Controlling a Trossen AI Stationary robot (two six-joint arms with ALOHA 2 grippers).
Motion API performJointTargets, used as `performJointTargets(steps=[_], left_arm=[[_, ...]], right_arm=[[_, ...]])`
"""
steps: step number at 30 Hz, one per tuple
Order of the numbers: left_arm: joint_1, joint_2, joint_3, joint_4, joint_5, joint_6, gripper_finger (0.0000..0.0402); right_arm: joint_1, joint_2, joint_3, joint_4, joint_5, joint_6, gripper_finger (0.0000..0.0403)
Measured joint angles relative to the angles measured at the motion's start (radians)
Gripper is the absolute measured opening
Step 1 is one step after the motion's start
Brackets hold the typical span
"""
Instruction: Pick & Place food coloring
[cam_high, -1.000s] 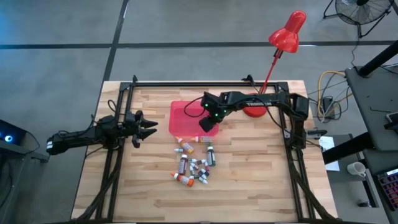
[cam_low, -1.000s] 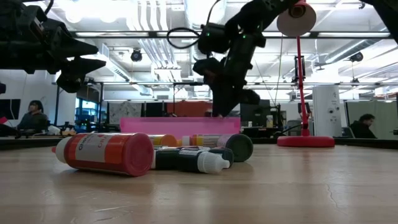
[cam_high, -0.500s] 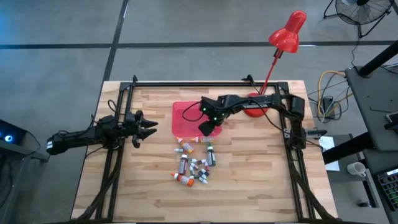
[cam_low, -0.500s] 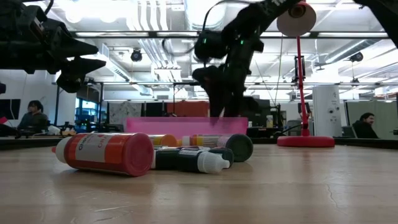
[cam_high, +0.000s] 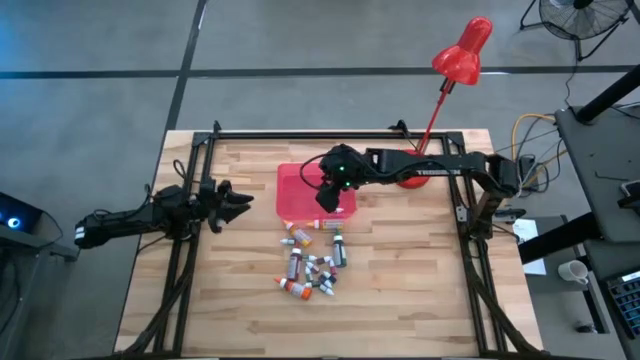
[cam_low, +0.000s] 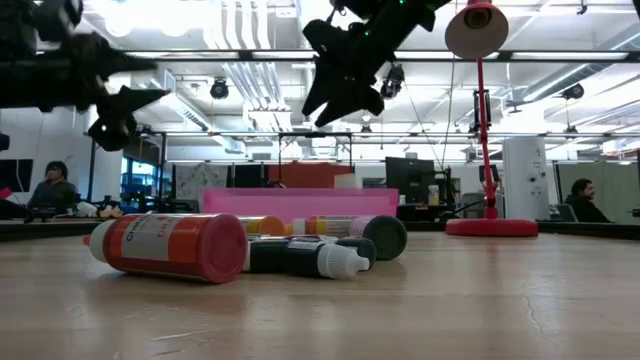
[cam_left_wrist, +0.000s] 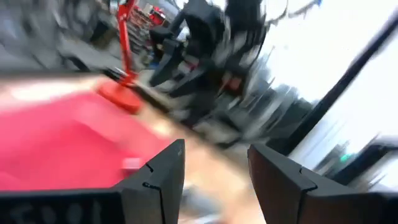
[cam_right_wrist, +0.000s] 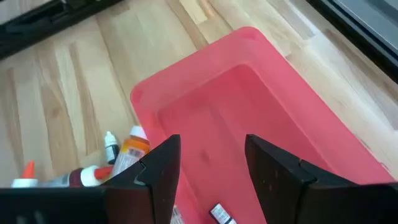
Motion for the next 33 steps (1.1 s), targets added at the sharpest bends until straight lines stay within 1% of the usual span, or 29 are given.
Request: performJointTargets(steps=[2, 4, 6, 9, 14, 16, 17, 19, 21, 24, 26, 28, 30, 33], left_arm=[[0.0, -0.001, 0.0, 0.033, 0.0, -0.229, 0.0149], [0.0, 0.001, 0.0, 0.057, -0.005, -0.393, 0.0149], [0.0, 0.001, 0.0, 0.067, -0.031, -0.483, 0.0149], [0.0, 0.002, 0.0, 0.062, -0.037, -0.545, 0.0149], [0.0, 0.004, 0.0, 0.058, -0.038, -0.545, 0.0149], [0.0, 0.004, 0.0, 0.059, -0.055, -0.56, 0.0149], [0.0, 0.004, 0.0, 0.062, -0.084, -0.566, 0.0149], [0.001, 0.004, 0.0, 0.075, -0.184, -0.596, 0.0149], [0.004, 0.008, 0.0, 0.105, -0.243, -0.62, 0.0149], [0.014, 0.009, 0.0, 0.154, -0.245, -0.621, 0.0149], [0.015, 0.011, 0.002, 0.178, -0.234, -0.609, 0.0149], [0.015, 0.02, 0.021, 0.169, -0.212, -0.571, 0.0149], [0.015, 0.038, 0.058, 0.124, -0.18, -0.494, 0.0149], [0.015, 0.095, 0.145, -0.08, -0.184, -0.404, 0.0149]], right_arm=[[0.0, -0.005, 0.0, -0.007, -0.005, 0.027, 0.017], [0.001, -0.005, 0.0, -0.015, -0.007, 0.044, 0.0168], [0.002, -0.004, 0.0, -0.027, -0.01, 0.059, 0.0165], [0.009, -0.004, -0.001, -0.031, -0.01, 0.088, 0.0161], [0.029, -0.016, -0.001, -0.03, -0.01, 0.09, 0.0155], [0.034, -0.024, -0.001, -0.028, -0.008, 0.092, 0.0152], [0.036, -0.027, -0.001, -0.025, -0.002, 0.096, 0.0151], [0.039, -0.029, -0.001, -0.025, 0.009, 0.102, 0.0149], [0.04, -0.029, -0.001, -0.027, 0.047, 0.107, 0.0147], [0.04, -0.024, -0.002, -0.023, 0.077, 0.142, 0.0144], [0.039, -0.021, -0.003, -0.007, 0.066, 0.171, 0.0142], [0.043, -0.023, -0.005, 0.03, 0.048, 0.174, 0.0139], [0.051, -0.038, -0.004, 0.085, 0.046, 0.166, 0.0136], [0.055, -0.057, -0.002, 0.176, 0.048, 0.155, 0.0132]])
